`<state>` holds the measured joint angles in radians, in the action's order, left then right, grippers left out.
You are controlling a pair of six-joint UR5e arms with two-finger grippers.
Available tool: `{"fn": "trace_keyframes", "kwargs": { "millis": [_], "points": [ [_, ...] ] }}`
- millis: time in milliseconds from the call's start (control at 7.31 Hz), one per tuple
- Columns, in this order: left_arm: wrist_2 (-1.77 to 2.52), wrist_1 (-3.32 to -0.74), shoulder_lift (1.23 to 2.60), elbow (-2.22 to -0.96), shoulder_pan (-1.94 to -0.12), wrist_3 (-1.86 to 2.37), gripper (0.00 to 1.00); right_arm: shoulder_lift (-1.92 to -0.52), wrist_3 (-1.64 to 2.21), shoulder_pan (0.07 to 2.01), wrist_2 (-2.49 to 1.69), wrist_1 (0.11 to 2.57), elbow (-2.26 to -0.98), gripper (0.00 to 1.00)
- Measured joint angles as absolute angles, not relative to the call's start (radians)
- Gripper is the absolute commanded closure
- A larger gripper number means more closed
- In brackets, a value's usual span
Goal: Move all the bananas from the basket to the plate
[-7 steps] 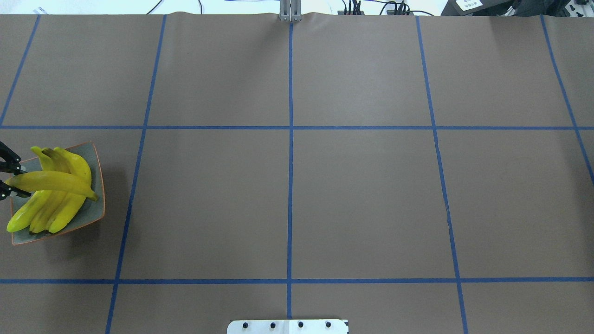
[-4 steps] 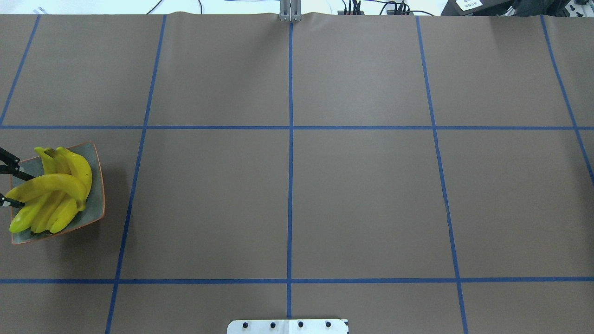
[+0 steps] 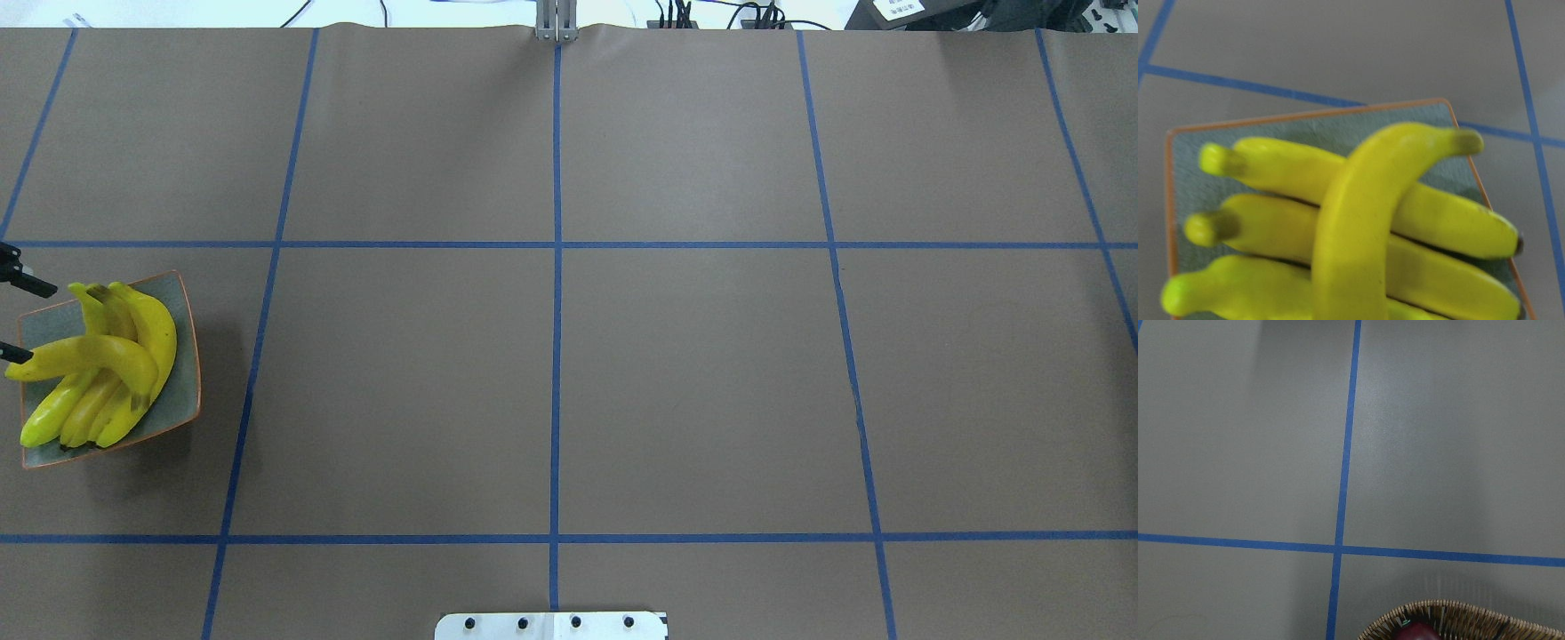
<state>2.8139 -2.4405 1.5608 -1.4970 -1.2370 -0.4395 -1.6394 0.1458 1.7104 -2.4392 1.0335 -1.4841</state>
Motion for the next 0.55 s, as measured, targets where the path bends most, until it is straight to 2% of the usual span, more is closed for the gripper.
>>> {"fn": "trace_keyframes", "kwargs": {
  "millis": [547],
  "points": [
    [2.742,-2.412,1.62,-1.569,-1.344,0.071,0.01,-1.682,0.109,1.737,-2.436,1.037,-1.473,0.0]
  ]
}}
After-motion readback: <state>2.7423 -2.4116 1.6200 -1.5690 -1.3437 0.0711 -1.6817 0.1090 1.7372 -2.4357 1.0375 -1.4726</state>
